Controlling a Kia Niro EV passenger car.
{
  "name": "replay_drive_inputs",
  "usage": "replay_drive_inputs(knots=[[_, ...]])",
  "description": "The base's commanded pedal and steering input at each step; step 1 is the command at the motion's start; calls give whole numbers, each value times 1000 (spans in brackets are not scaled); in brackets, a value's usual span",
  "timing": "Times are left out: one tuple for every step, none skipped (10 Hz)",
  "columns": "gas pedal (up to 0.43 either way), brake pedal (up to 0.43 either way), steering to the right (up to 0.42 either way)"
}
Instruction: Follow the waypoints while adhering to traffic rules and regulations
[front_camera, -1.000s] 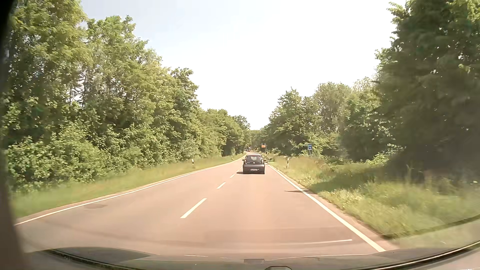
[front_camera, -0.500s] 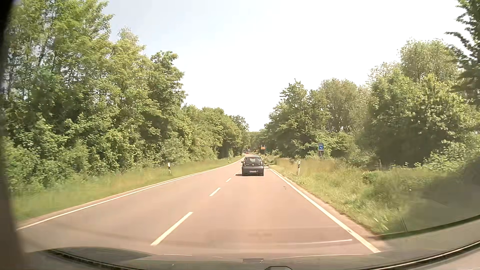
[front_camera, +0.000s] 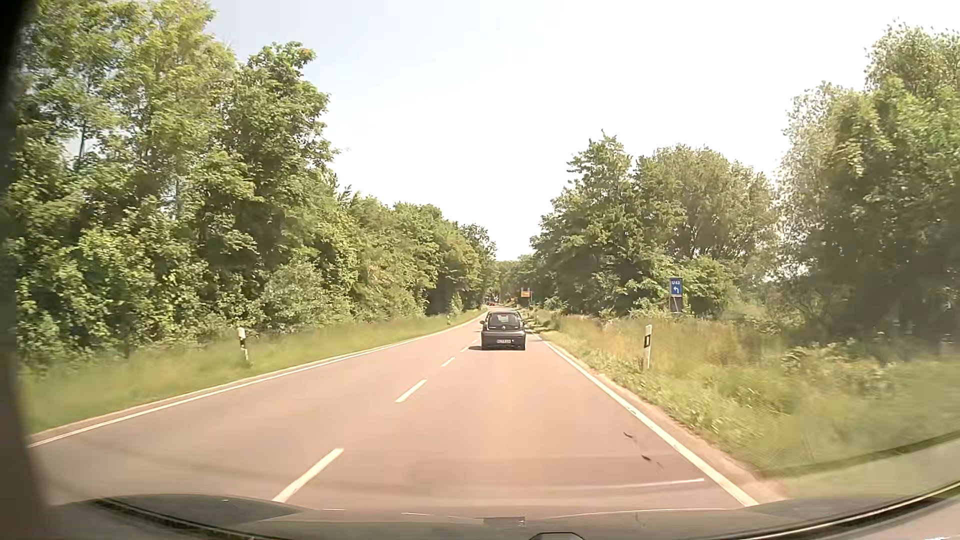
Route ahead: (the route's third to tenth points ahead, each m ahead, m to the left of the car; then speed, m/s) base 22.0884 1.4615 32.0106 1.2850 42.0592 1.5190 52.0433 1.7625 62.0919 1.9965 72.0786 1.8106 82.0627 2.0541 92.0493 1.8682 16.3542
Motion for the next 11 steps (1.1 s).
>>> replay_drive_inputs(knots=[[169, 0, -1], [169, 0, -3], [169, 0, -3], [169, 0, -3], [169, 0, -3], [169, 0, -3], [169, 0, -3], [157, 0, -3], [157, 0, -3], [157, 0, -2], [157, 0, -1]])
